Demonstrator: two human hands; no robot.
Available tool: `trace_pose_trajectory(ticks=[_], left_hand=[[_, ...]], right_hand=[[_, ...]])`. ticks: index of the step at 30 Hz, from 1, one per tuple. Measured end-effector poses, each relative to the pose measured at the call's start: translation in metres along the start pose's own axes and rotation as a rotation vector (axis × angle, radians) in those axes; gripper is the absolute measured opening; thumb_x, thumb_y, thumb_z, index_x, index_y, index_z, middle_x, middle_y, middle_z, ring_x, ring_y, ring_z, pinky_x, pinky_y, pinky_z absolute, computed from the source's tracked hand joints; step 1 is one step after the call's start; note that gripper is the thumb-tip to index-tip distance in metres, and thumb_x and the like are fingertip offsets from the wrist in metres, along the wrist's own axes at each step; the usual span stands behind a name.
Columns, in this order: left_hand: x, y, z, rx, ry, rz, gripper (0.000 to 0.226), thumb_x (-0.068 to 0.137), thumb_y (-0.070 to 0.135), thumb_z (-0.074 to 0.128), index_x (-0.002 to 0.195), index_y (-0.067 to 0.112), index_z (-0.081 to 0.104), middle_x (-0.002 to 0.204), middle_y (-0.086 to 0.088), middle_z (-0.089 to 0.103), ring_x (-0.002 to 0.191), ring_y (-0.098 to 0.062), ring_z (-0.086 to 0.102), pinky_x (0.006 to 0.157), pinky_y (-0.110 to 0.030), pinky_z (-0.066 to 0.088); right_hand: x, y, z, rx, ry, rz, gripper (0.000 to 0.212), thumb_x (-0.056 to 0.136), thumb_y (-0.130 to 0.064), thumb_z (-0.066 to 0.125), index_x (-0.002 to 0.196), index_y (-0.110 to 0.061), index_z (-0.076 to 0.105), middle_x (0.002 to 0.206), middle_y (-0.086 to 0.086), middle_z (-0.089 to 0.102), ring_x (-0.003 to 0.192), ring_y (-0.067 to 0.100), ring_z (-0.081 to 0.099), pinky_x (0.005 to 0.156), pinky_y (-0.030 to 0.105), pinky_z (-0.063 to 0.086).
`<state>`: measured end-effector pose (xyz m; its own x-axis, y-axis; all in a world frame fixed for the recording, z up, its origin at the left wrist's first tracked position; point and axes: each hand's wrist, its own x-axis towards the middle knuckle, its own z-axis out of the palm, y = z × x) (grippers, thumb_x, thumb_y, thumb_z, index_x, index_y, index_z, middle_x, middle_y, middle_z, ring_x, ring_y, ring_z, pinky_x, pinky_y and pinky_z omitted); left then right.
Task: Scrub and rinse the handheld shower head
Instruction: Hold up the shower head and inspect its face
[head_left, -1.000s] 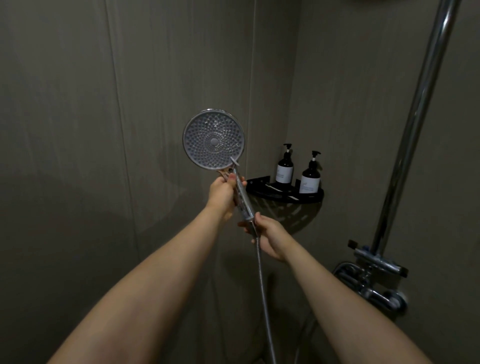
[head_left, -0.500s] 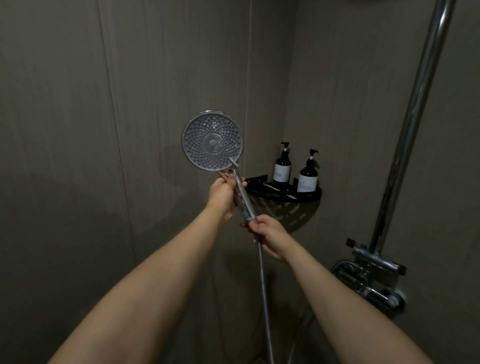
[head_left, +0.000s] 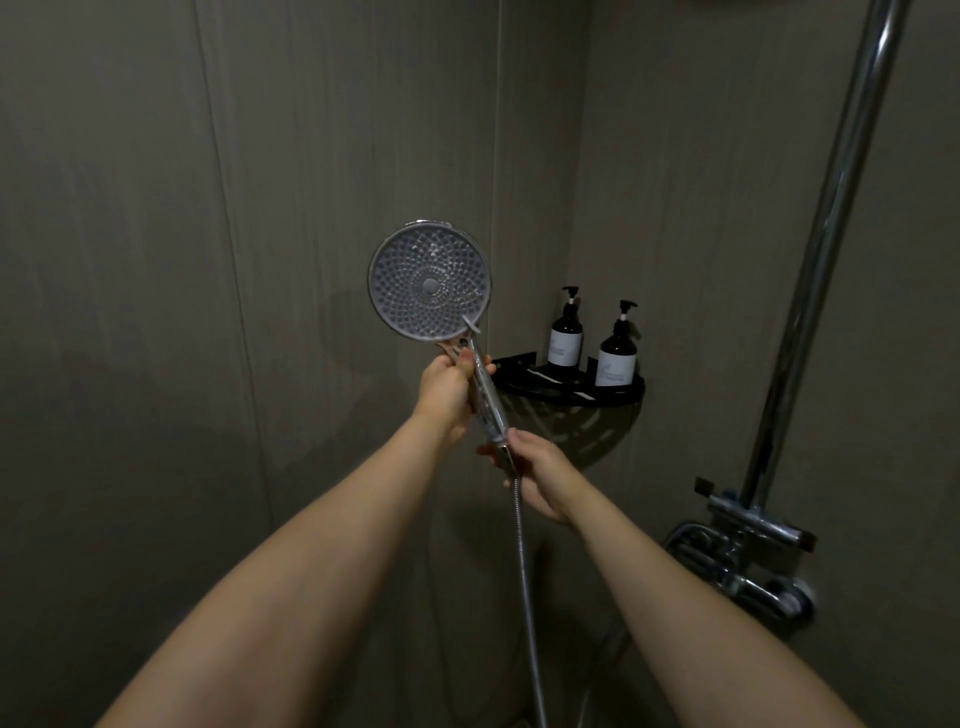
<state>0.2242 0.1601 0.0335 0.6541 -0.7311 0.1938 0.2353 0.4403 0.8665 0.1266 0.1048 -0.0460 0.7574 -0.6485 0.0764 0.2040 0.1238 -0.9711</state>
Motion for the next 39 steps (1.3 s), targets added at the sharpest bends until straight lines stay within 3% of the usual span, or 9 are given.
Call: trace_pose_trajectory(ticks=[3, 7, 12, 17, 22, 26, 28, 33, 39], left_hand=[[0.000, 0.000, -0.001, 0.006, 0.003, -0.006, 0.025, 0.099, 0.016, 0.036, 0.078, 0.013, 0.048, 0.077, -0.001, 0.056, 0.060, -0.003, 0.061, 0.064, -0.020, 0.049], [0.000, -0.001, -0.003, -0.018, -0.005, -0.002, 0.025, 0.099, 0.015, 0.036, 0.078, 0.013, 0.049, 0.078, -0.001, 0.056, 0.050, 0.002, 0.063, 0.064, -0.020, 0.049], [-0.002, -0.001, -0.003, -0.011, -0.006, 0.003, 0.026, 0.099, 0.016, 0.035, 0.077, 0.012, 0.048, 0.077, -0.001, 0.056, 0.057, -0.002, 0.063, 0.059, -0.018, 0.051], [-0.003, -0.001, -0.002, -0.026, 0.004, -0.013, 0.025, 0.099, 0.015, 0.035, 0.078, 0.012, 0.049, 0.078, -0.001, 0.056, 0.068, -0.007, 0.058, 0.064, -0.021, 0.049], [-0.004, 0.000, -0.002, -0.023, 0.007, -0.015, 0.026, 0.099, 0.015, 0.035, 0.078, 0.013, 0.048, 0.078, -0.001, 0.056, 0.062, -0.004, 0.061, 0.059, -0.018, 0.051], [-0.003, 0.000, -0.002, -0.041, 0.003, -0.016, 0.026, 0.099, 0.015, 0.034, 0.079, 0.013, 0.049, 0.079, -0.001, 0.056, 0.071, -0.008, 0.057, 0.065, -0.021, 0.048], [-0.004, -0.001, -0.002, -0.046, 0.000, -0.014, 0.025, 0.099, 0.015, 0.035, 0.078, 0.013, 0.049, 0.079, -0.001, 0.056, 0.065, -0.006, 0.060, 0.062, -0.019, 0.050], [-0.006, 0.000, -0.002, -0.039, -0.013, -0.008, 0.025, 0.099, 0.015, 0.035, 0.078, 0.013, 0.048, 0.077, -0.001, 0.056, 0.047, 0.004, 0.062, 0.051, -0.013, 0.050], [-0.004, -0.001, -0.001, -0.060, -0.014, -0.016, 0.025, 0.099, 0.016, 0.036, 0.078, 0.012, 0.050, 0.074, 0.000, 0.059, 0.053, 0.000, 0.063, 0.062, -0.019, 0.050]], right_hand=[[0.000, 0.000, 0.000, -0.017, -0.003, 0.015, 0.024, 0.099, -0.011, 0.034, 0.097, -0.009, 0.057, 0.091, 0.004, 0.063, 0.079, 0.012, 0.053, 0.062, 0.025, 0.037], [-0.001, 0.002, -0.001, -0.082, 0.005, -0.024, 0.013, 0.092, 0.000, 0.048, 0.089, -0.011, 0.054, 0.090, 0.005, 0.060, 0.078, 0.009, 0.055, 0.063, 0.017, 0.044], [-0.001, 0.003, -0.001, 0.002, -0.010, 0.016, 0.025, 0.099, -0.013, 0.034, 0.093, -0.013, 0.059, 0.091, 0.005, 0.062, 0.076, 0.011, 0.051, 0.057, 0.023, 0.037], [-0.006, 0.001, -0.002, -0.068, 0.002, -0.027, 0.015, 0.092, 0.001, 0.046, 0.087, -0.008, 0.058, 0.084, 0.005, 0.058, 0.072, 0.008, 0.054, 0.060, 0.015, 0.047], [-0.003, 0.003, 0.000, 0.016, 0.011, -0.014, 0.031, 0.098, -0.007, 0.033, 0.085, -0.009, 0.061, 0.085, 0.005, 0.060, 0.072, 0.010, 0.048, 0.059, 0.023, 0.034], [0.000, 0.008, -0.004, -0.082, 0.028, -0.026, 0.020, 0.092, 0.002, 0.045, 0.084, -0.012, 0.058, 0.088, 0.004, 0.060, 0.076, 0.011, 0.052, 0.068, 0.022, 0.041], [0.002, 0.010, -0.005, -0.064, 0.037, -0.037, 0.019, 0.089, 0.005, 0.049, 0.083, -0.011, 0.055, 0.088, 0.007, 0.059, 0.077, 0.013, 0.054, 0.073, 0.024, 0.044], [-0.002, 0.005, -0.002, 0.004, 0.021, -0.015, 0.028, 0.098, -0.007, 0.034, 0.087, -0.011, 0.058, 0.086, 0.004, 0.061, 0.073, 0.009, 0.049, 0.057, 0.022, 0.035], [0.004, 0.010, -0.006, -0.045, 0.050, -0.056, 0.021, 0.087, 0.010, 0.050, 0.082, -0.011, 0.050, 0.087, 0.007, 0.059, 0.079, 0.011, 0.057, 0.074, 0.019, 0.044]])
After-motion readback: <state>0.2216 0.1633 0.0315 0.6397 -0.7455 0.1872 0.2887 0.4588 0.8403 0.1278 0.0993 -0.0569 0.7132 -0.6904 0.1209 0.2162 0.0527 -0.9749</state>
